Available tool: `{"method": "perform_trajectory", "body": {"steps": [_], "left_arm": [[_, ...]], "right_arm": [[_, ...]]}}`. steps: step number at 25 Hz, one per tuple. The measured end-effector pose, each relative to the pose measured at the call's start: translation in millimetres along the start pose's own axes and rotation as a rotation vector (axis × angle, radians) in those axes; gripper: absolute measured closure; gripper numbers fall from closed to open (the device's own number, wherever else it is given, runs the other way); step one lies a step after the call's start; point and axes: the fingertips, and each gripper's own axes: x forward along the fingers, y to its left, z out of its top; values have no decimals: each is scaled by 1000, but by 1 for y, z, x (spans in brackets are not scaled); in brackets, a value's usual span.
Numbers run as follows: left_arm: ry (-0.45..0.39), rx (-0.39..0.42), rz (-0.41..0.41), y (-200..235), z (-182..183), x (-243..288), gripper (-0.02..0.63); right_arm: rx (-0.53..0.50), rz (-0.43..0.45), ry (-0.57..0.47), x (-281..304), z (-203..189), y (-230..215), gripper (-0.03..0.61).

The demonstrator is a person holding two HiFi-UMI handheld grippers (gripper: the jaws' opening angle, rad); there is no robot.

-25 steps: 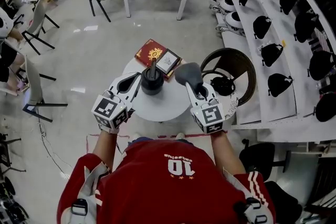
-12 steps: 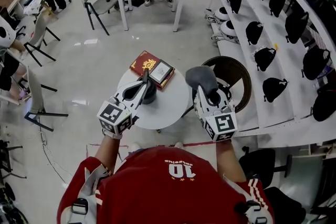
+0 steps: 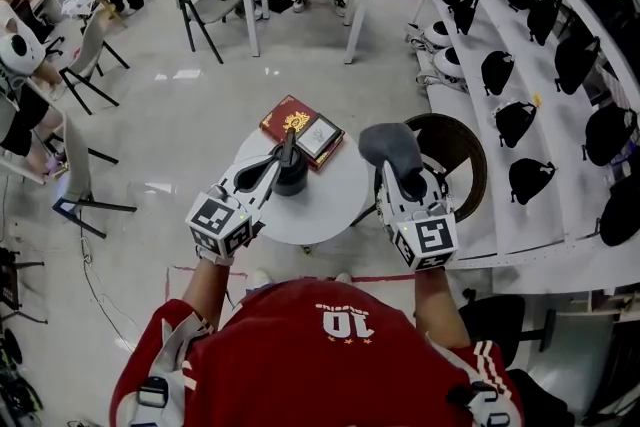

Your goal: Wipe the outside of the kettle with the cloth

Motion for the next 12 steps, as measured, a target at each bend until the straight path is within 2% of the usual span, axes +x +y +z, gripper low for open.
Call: {"method": "perform_trajectory", "body": {"steps": [12], "left_arm": [[3, -22, 33, 1, -7, -14, 608]], "right_arm": [[9, 21, -19, 0, 5, 10, 534]]}}
